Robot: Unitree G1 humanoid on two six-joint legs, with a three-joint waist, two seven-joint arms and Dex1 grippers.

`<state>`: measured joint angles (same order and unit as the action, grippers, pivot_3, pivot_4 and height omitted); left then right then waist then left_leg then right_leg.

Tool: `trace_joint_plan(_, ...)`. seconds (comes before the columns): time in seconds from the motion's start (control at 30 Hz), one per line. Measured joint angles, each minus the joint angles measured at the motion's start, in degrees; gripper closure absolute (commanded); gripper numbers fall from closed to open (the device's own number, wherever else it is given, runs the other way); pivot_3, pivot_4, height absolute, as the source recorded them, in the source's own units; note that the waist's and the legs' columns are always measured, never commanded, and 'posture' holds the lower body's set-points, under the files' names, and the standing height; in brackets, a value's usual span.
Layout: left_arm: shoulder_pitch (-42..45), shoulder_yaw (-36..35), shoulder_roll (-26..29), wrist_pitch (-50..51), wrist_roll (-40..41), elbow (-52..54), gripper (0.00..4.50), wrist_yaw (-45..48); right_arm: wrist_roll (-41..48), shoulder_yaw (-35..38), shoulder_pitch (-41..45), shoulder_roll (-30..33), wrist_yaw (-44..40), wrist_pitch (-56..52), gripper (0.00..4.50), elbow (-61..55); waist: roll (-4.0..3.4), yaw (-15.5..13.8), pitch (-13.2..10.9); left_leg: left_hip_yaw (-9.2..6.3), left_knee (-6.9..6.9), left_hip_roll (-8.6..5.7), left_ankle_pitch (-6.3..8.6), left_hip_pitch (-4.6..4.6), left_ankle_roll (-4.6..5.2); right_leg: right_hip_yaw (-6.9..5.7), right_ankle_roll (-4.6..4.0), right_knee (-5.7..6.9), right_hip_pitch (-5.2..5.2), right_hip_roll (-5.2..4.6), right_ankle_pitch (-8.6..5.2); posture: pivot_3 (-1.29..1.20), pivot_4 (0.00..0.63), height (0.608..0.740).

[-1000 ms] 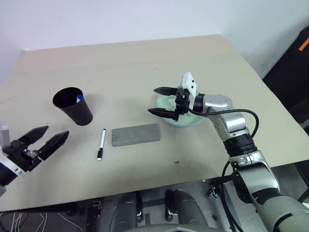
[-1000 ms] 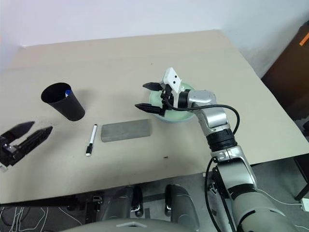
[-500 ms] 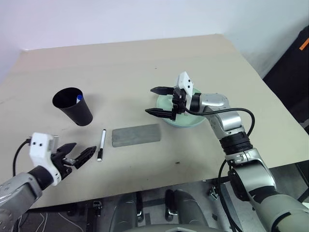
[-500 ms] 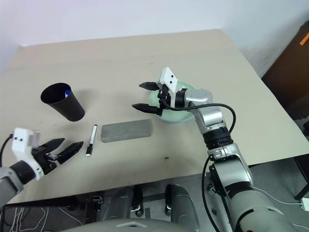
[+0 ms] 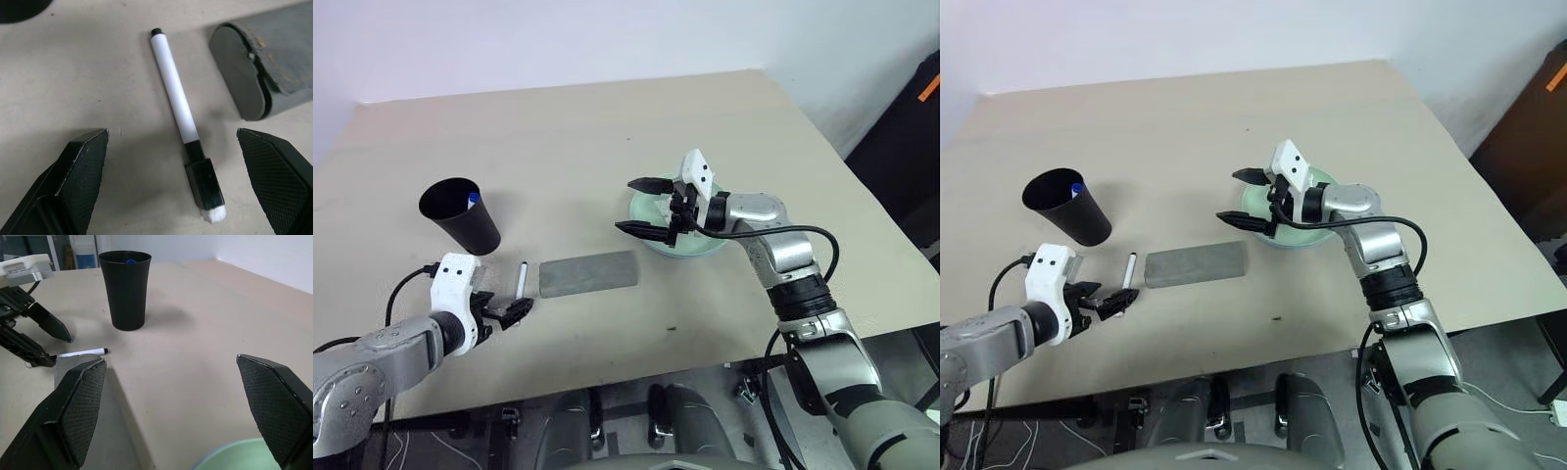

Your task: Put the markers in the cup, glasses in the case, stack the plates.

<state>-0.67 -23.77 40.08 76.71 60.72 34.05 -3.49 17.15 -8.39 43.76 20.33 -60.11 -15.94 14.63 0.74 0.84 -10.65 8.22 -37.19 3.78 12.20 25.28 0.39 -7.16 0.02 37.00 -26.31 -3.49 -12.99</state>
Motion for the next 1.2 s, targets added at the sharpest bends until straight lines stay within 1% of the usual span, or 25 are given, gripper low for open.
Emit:
trace_joint_plan(0.07,1.47,-0.05,0.06,2.60,-0.20,-0.29,0.09,-1.02,-0.01,0.00,-0.15,0.02,0.18,-0.02,0.00,-0.01,0.00,0.15,0.00,-0.02,0.01,0.00,-0.05,-0.06,-0.08,0.02,0.00,0.10,-0.01,0.05,0.00,0.00,0.150,0.740)
trace_joint_plan(0.13,2.43,-0.03,0.20,4.55,-0.98,-0.41,0.47,-1.76,-0.01,0.01,-0.15,0.05,0.31,-0.02,0.00,-0.02,0.00,0.28,0.00,-0.12,0.04,0.01,-0.08,-0.13,-0.14,0.07,-0.04,0.12,0.00,0.16,0.02,0.00,0.150,0.740)
trace_joint_plan(0.2,3.46,-0.25,-0.13,5.89,-1.82,-0.82,1.03,-2.61,-0.01,0.02,-0.15,0.11,0.44,-0.01,0.00,-0.02,0.00,0.27,0.00,-0.24,0.06,0.01,-0.10,-0.15,-0.17,0.09,-0.06,0.13,0.00,0.26,0.03,0.00,0.150,0.740)
trace_joint_plan(0.23,3.86,-0.43,-0.26,6.60,-2.27,-0.97,1.43,-2.78,-0.01,0.02,-0.16,0.12,0.54,-0.01,0.00,-0.02,0.00,0.26,0.00,-0.28,0.07,0.01,-0.12,-0.15,-0.20,0.09,-0.07,0.13,0.00,0.28,0.03,0.00,0.150,0.740)
trace_joint_plan(0.37,4.74,-1.61,-0.77,8.81,-3.94,-1.21,2.78,-2.84,-0.02,0.02,-0.26,0.33,0.67,0.01,0.00,-0.02,-0.01,0.26,0.00,-0.30,0.08,0.01,-0.15,-0.16,-0.26,0.12,-0.10,0.12,0.00,0.31,0.04,0.00,0.150,0.740)
trace_joint_plan(0.5,5.77,-1.95,-0.85,10.33,-4.71,-1.17,4.23,-1.77,-0.02,0.02,-0.30,0.38,0.77,0.07,0.00,-0.02,-0.01,0.22,0.00,-0.28,0.08,-0.01,-0.15,-0.15,-0.26,0.18,-0.10,0.08,0.00,0.30,0.04,0.00,0.150,0.740)
trace_joint_plan(0.53,5.92,-1.93,-0.88,10.66,-4.88,-1.17,4.49,-1.28,-0.02,0.02,-0.30,0.38,0.80,0.08,0.00,-0.03,-0.01,0.24,0.00,-0.28,0.09,-0.01,-0.15,-0.15,-0.26,0.18,-0.11,0.08,0.00,0.30,0.04,0.00,0.150,0.740)
trace_joint_plan(0.8,8.34,-1.37,-0.99,12.57,-8.21,-2.01,4.50,0.98,-0.03,0.03,-0.31,0.50,0.89,0.27,0.00,-0.02,0.00,0.18,0.00,-0.31,0.10,0.00,-0.16,-0.16,-0.28,0.17,-0.19,0.10,-0.04,0.32,0.08,0.00,0.150,0.740)
trace_joint_plan(0.9,8.76,0.20,-0.03,10.22,-10.40,-3.13,4.50,3.18,-0.01,0.25,-0.30,0.68,0.82,0.27,0.00,-0.02,0.01,-0.06,-0.01,-0.31,0.10,0.00,-0.16,-0.15,-0.29,0.16,-0.38,0.10,-0.05,0.31,0.05,0.00,0.150,0.740)
trace_joint_plan(1.03,9.29,0.71,0.91,0.18,-14.14,-4.00,4.50,9.03,0.03,0.36,-0.31,0.94,0.73,0.20,0.00,-0.10,0.03,-0.09,-0.02,-0.32,0.09,0.00,-0.16,-0.01,-0.29,0.15,-0.54,-0.02,-0.13,0.28,0.10,0.00,0.150,0.740)
trace_joint_plan(1.1,9.08,1.59,2.38,-5.87,-16.17,-3.97,4.50,12.93,0.05,0.36,-0.31,0.91,0.73,0.14,0.00,-0.55,0.02,-0.08,-0.02,-0.30,0.09,-0.01,-0.16,0.04,-0.29,0.16,-0.58,-0.07,-0.15,0.27,0.12,0.00,0.150,0.740)
trace_joint_plan(1.13,8.54,1.98,3.15,-9.22,-17.56,-3.96,4.50,14.90,0.07,0.36,-0.33,0.89,0.73,0.10,0.00,-0.93,0.02,-0.08,-0.02,-0.30,0.10,-0.01,-0.16,0.05,-0.29,0.16,-0.72,-0.11,-0.17,0.27,0.20,0.00,0.150,0.740)
trace_joint_plan(1.2,7.32,2.65,3.54,-17.27,-20.73,-4.00,4.50,19.24,0.09,0.42,-0.48,0.91,0.75,0.07,0.00,-1.36,0.02,-0.02,-0.02,-0.29,0.15,-0.01,-0.16,0.11,-0.29,0.17,-0.72,-0.20,-0.20,0.27,0.21,0.00,0.150,0.740)
